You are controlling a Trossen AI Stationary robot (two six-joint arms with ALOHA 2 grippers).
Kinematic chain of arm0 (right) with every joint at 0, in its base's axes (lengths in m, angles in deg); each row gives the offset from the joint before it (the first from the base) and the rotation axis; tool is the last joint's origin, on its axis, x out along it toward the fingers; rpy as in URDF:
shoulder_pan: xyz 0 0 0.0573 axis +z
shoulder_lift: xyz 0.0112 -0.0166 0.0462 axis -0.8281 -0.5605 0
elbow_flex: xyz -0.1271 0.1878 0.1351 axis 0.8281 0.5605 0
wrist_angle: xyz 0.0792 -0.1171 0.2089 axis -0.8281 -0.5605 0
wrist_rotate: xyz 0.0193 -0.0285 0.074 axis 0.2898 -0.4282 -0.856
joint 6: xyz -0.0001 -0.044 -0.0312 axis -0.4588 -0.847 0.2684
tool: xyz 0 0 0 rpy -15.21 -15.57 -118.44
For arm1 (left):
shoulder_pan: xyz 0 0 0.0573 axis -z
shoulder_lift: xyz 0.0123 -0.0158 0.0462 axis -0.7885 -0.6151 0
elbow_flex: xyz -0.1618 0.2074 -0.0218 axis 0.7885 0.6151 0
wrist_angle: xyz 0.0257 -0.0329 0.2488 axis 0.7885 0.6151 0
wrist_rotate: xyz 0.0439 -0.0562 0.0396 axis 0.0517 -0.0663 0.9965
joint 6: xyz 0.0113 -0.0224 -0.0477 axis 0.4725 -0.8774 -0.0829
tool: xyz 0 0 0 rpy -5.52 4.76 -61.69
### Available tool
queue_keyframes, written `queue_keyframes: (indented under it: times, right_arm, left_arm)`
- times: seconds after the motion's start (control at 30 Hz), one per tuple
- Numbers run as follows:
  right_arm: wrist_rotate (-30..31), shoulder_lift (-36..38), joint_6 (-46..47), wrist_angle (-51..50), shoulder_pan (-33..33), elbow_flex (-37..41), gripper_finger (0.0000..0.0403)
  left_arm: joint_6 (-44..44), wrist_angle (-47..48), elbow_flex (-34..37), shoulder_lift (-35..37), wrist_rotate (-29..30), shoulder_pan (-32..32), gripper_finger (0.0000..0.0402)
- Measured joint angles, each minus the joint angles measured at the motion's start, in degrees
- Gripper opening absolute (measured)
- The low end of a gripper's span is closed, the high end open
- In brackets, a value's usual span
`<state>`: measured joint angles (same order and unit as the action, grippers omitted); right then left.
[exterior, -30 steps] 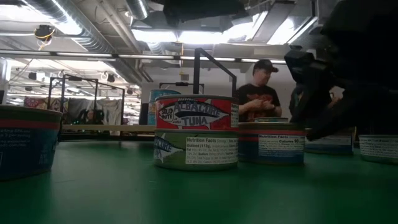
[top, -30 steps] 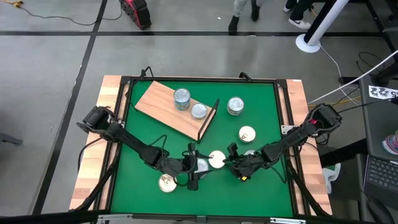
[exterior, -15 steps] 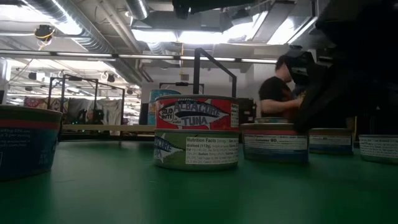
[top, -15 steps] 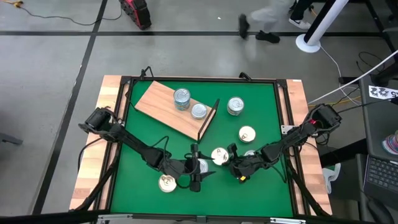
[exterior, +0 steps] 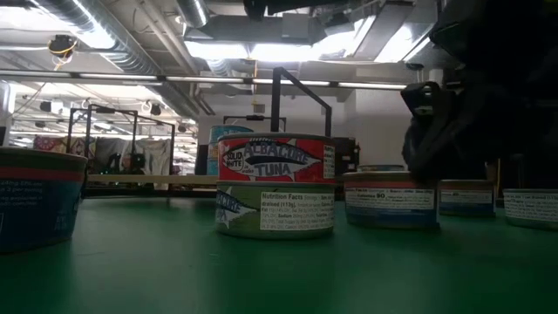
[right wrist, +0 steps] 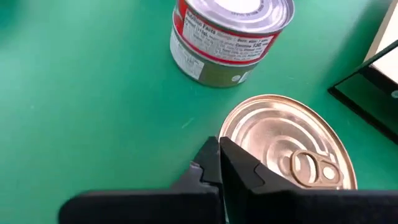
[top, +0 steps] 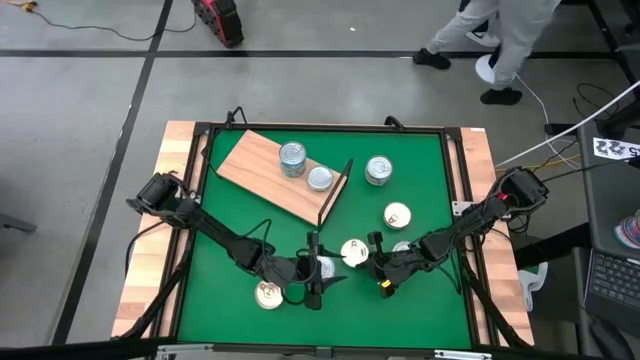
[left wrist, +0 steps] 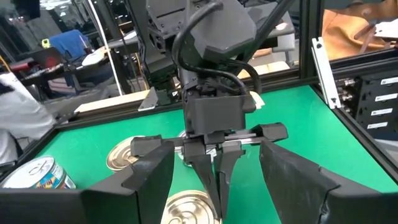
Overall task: Stack canned seafood by type on shelf
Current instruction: Put the blue tuna can on the shelf
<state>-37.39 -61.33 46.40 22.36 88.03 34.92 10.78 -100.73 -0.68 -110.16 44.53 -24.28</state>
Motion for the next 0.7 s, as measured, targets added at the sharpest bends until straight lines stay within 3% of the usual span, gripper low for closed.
queue_keyframes:
  times: [0.3,0.53,0.7]
  right_arm:
    - [-0.04,-0.02,0.85,0.12,0.0,-3.98,0.0001]
    - [0.3,0.0,0.86,-5.41,0.0,-8.25,0.0]
    - [1.68,0.02,0.96,-8.9,0.0,-10.7,0.0]
  left_arm:
    - [0.0,-0.01,-0.01,-0.32,-0.59,0.09,0.0233]
    - [0.15,-0.04,-0.02,-3.88,-3.19,1.16,0.0233]
    - [4.81,-0.2,-1.02,-6.61,-2.73,2.27,0.0233]
